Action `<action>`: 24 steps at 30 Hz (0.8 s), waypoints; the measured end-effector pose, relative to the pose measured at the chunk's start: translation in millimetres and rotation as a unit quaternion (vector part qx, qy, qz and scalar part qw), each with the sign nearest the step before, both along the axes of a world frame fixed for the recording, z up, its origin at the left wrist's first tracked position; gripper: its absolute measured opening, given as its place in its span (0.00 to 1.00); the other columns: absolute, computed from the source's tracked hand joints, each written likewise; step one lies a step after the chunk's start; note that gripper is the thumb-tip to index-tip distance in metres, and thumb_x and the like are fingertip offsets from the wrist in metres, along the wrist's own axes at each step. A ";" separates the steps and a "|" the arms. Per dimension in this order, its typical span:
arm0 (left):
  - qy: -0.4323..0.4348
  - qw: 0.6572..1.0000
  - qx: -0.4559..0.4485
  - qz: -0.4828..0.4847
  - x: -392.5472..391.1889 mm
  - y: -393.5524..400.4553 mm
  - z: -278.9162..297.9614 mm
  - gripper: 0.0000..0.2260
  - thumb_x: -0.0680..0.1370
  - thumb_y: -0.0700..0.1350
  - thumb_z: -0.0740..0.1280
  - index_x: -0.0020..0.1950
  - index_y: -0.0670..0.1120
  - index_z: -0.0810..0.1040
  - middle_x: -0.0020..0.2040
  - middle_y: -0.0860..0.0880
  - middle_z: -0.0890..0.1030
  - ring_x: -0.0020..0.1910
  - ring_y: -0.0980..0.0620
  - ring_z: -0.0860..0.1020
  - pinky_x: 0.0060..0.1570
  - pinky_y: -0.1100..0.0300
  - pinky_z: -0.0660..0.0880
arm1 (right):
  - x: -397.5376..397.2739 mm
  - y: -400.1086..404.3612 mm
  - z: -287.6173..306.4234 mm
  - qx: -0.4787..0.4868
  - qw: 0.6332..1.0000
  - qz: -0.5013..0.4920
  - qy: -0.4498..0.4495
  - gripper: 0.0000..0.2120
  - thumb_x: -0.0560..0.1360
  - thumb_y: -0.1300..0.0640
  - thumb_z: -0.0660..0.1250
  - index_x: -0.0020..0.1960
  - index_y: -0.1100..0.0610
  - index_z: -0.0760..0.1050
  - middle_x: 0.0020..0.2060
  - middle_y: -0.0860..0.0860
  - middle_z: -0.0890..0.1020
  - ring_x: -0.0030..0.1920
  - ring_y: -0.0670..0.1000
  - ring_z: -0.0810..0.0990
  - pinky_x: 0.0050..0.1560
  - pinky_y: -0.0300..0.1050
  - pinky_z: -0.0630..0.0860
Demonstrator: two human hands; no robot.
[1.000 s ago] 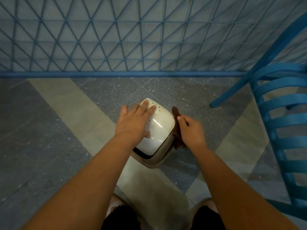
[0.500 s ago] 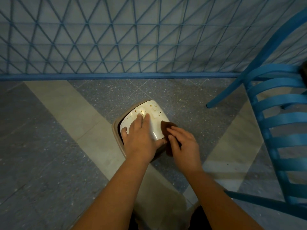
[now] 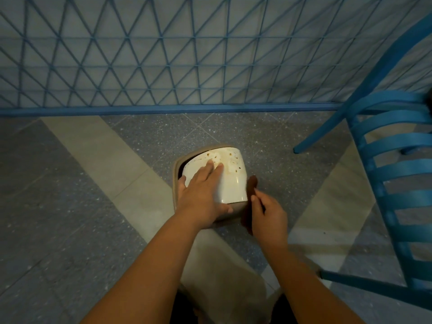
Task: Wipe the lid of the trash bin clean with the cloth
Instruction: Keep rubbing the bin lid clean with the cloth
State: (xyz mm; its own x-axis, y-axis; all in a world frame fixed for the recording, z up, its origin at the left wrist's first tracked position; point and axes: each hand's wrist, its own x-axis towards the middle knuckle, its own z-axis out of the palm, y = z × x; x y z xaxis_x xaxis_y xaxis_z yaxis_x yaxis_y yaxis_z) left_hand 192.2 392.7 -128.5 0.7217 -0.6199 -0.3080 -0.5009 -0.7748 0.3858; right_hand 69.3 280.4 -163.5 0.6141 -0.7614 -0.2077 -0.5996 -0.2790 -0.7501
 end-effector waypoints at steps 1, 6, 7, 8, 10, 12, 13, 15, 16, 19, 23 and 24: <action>0.010 1.000 -0.004 -0.012 1.5 1.6 0.2 0.47 0.67 0.63 0.71 0.77 0.60 0.45 0.78 0.58 0.44 0.76 0.58 0.46 0.71 0.47 0.36 | -5.3 7.0 1.8 -0.023 0.999 0.011 -0.025 0.15 0.79 0.56 0.61 0.64 0.53 0.75 0.59 0.50 0.79 0.57 0.44 0.74 0.60 0.38 0.69; 0.010 0.999 -0.013 -0.033 3.7 5.6 -2.4 0.43 0.70 0.62 0.68 0.77 0.59 0.45 0.78 0.57 0.43 0.76 0.58 0.45 0.71 0.45 0.38 | 21.0 2.8 20.3 -0.148 0.976 0.150 -0.057 0.15 0.78 0.58 0.63 0.64 0.53 0.76 0.63 0.49 0.77 0.63 0.46 0.69 0.62 0.28 0.57; 0.006 0.999 -0.010 -0.034 3.7 5.0 -3.1 0.43 0.71 0.62 0.67 0.77 0.58 0.45 0.78 0.56 0.43 0.76 0.58 0.45 0.71 0.45 0.38 | 32.4 -1.8 22.8 -0.158 0.972 0.166 -0.051 0.15 0.78 0.58 0.62 0.64 0.53 0.76 0.63 0.49 0.77 0.64 0.47 0.69 0.62 0.30 0.58; 0.004 0.999 -0.008 -0.034 4.0 4.1 -3.4 0.43 0.71 0.62 0.67 0.77 0.57 0.45 0.78 0.56 0.43 0.76 0.58 0.45 0.71 0.45 0.37 | 43.5 -6.6 24.1 -0.156 0.972 0.170 -0.049 0.14 0.79 0.58 0.62 0.63 0.53 0.76 0.63 0.49 0.77 0.64 0.48 0.69 0.63 0.32 0.59; 0.007 0.999 -0.011 -0.029 3.9 3.2 -3.2 0.43 0.70 0.64 0.67 0.77 0.58 0.45 0.78 0.57 0.43 0.76 0.59 0.45 0.71 0.45 0.37 | 60.6 -15.8 23.8 -0.109 0.982 0.142 -0.059 0.14 0.79 0.58 0.62 0.63 0.54 0.77 0.63 0.50 0.77 0.63 0.48 0.71 0.63 0.34 0.61; 0.010 1.000 -0.014 -0.024 3.5 4.5 -3.2 0.44 0.69 0.64 0.68 0.76 0.60 0.44 0.78 0.58 0.44 0.76 0.59 0.45 0.72 0.46 0.37 | 67.8 -23.7 22.0 -0.027 0.995 0.070 -0.068 0.14 0.79 0.59 0.62 0.63 0.54 0.76 0.62 0.51 0.79 0.61 0.48 0.74 0.63 0.37 0.65; 0.010 1.000 -0.013 -0.023 3.7 5.5 -3.3 0.45 0.69 0.64 0.69 0.76 0.60 0.44 0.78 0.58 0.44 0.76 0.59 0.45 0.72 0.46 0.37 | 67.3 -25.8 20.1 0.014 0.997 0.032 -0.065 0.14 0.79 0.58 0.61 0.64 0.54 0.76 0.61 0.51 0.79 0.59 0.47 0.76 0.62 0.38 0.67; 0.008 1.000 -0.009 -0.023 3.6 6.5 -3.7 0.46 0.68 0.64 0.70 0.76 0.60 0.44 0.78 0.58 0.43 0.76 0.59 0.44 0.72 0.46 0.37 | 57.4 -24.0 14.7 0.062 0.997 -0.019 -0.045 0.15 0.79 0.57 0.60 0.64 0.53 0.75 0.59 0.51 0.81 0.57 0.47 0.77 0.61 0.42 0.71; 0.008 1.000 -0.008 -0.024 3.6 6.3 -3.6 0.46 0.68 0.64 0.70 0.76 0.60 0.44 0.78 0.58 0.43 0.76 0.59 0.44 0.72 0.46 0.37 | 48.5 -20.1 11.7 0.066 0.997 -0.033 -0.034 0.15 0.79 0.56 0.60 0.65 0.53 0.75 0.58 0.51 0.81 0.56 0.46 0.77 0.60 0.42 0.71; 0.014 1.000 -0.011 -0.023 3.8 5.0 -3.3 0.46 0.68 0.64 0.70 0.76 0.60 0.44 0.78 0.58 0.43 0.76 0.59 0.44 0.72 0.47 0.37 | 16.3 -0.7 6.6 0.017 0.999 -0.032 -0.033 0.15 0.79 0.56 0.61 0.64 0.53 0.76 0.59 0.52 0.80 0.54 0.42 0.73 0.57 0.37 0.67; 0.021 0.999 -0.021 -0.023 3.4 5.1 -3.0 0.45 0.69 0.63 0.69 0.76 0.60 0.44 0.78 0.58 0.43 0.76 0.59 0.45 0.72 0.46 0.37 | 8.9 10.8 12.2 -0.087 0.991 0.065 -0.076 0.15 0.78 0.58 0.62 0.64 0.53 0.76 0.62 0.50 0.77 0.63 0.46 0.71 0.63 0.35 0.62; 0.021 0.999 -0.022 -0.024 3.4 4.7 -3.3 0.45 0.69 0.63 0.69 0.77 0.60 0.44 0.78 0.58 0.44 0.76 0.59 0.45 0.72 0.46 0.38 | 16.9 7.2 15.2 -0.109 0.987 0.094 -0.076 0.15 0.78 0.58 0.62 0.64 0.53 0.76 0.63 0.50 0.77 0.63 0.47 0.71 0.63 0.34 0.61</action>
State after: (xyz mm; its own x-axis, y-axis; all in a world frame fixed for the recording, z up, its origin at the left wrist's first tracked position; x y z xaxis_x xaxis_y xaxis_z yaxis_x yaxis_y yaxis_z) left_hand 195.6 397.3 -131.8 0.6785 -0.6668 -0.3083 -0.5193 -0.7322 0.4407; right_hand 86.1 287.6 -148.2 0.7605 -0.6471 0.0536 -0.4068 -0.5392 -0.7374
